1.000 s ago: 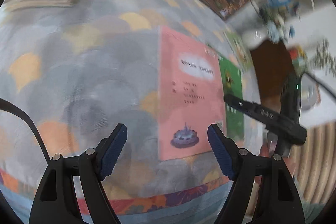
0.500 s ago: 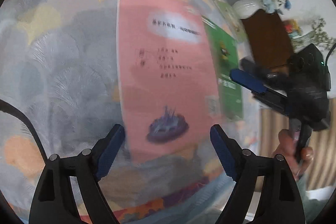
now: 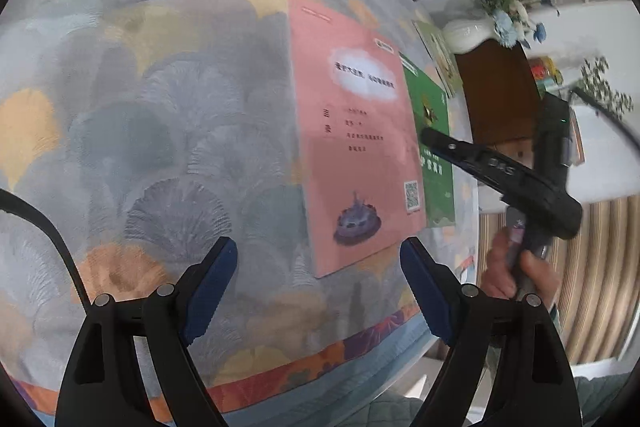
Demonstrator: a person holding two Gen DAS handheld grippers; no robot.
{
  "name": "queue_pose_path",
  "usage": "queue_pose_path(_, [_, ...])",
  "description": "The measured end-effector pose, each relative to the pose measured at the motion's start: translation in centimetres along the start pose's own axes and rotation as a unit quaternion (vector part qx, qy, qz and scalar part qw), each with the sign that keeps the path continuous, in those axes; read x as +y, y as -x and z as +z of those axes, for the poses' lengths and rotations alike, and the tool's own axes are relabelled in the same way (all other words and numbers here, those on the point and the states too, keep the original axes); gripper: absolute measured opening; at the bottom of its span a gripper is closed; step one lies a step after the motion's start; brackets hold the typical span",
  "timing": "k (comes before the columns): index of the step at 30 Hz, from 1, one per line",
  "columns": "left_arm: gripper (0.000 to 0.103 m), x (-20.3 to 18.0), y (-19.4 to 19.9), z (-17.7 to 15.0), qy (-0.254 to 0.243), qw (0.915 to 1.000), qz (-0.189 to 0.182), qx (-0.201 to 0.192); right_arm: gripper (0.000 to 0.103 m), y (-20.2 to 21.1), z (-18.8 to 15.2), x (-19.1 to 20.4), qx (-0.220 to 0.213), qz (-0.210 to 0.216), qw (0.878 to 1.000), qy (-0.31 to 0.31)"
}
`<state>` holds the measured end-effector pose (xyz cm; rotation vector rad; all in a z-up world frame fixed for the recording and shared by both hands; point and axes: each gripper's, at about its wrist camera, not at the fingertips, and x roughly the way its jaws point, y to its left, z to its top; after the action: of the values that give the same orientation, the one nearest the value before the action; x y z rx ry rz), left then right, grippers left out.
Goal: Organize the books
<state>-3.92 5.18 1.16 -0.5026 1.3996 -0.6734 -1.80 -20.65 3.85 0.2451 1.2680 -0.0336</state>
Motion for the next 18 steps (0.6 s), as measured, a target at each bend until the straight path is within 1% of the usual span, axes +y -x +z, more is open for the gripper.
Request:
queue_pose_path(2, [0.082,-0.6,-0.7,0.1,-0.015,0.9998,0.003,0.009,0.035,-0.8,-0.5,-0.7,0.008,-0.01,1.0,-0.011])
queue_pose_path(3, [0.082,-1.0,-1.1,0.2,-0.021,0.9997,0.002,0.015,0.035,-0.8,-0.8,-0.8,0.001,-0.004,1.0,-0.013])
queue_pose_path(4, [0.082,-1.3,-1.6,0.3,-0.025,0.9995,0.002,0.02,0.036,-0.6,-1.1,-0.9,-0.001,0.008,1.0,-0.011])
queue_pose_path(5, [0.082,-1.4,-1.8,0.2,-0.029,0.9993,0.003,0.024,0.036,-0.6,-1.3,-0.7,0.004,0.02,1.0,-0.006])
queue_pose_path(7, [0.082,-1.9,-2.3,0.2,-0.038,0.9989,0.003,0.026,0.04,-0.7,-1.6,-0.1,0.019,0.052,0.998,0.007])
queue_pose_path(9, [0.083,-2.2,-2.7,0.2,-0.044,0.9986,0.002,0.03,0.04,-0.8,-2.1,1.0,0.028,0.061,0.997,0.03])
queue_pose_path(10, [0.085,-2.3,-2.7,0.3,-0.045,0.9985,0.011,0.029,0.042,-0.8,-2.7,1.0,0.033,0.072,0.996,0.033])
queue_pose_path(11, [0.085,-2.3,-2.6,0.2,-0.049,0.9983,0.016,0.027,0.045,-0.7,-2.9,1.0,0.034,0.078,0.996,0.03])
queue_pose_path(13, [0.085,-2.0,-2.4,0.2,-0.049,0.9984,0.013,0.026,0.045,-0.7,-3.0,0.7,0.036,0.088,0.995,0.016])
queue_pose_path(15, [0.085,-1.5,-2.1,0.2,-0.038,0.999,0.011,0.021,0.045,-0.6,-2.9,-0.1,0.042,0.124,0.991,-0.014])
queue_pose_path(18, [0.085,-0.6,-1.6,-0.1,-0.027,0.9995,0.002,0.014,0.045,-0.3,-2.5,-1.5,0.05,0.192,0.979,-0.05])
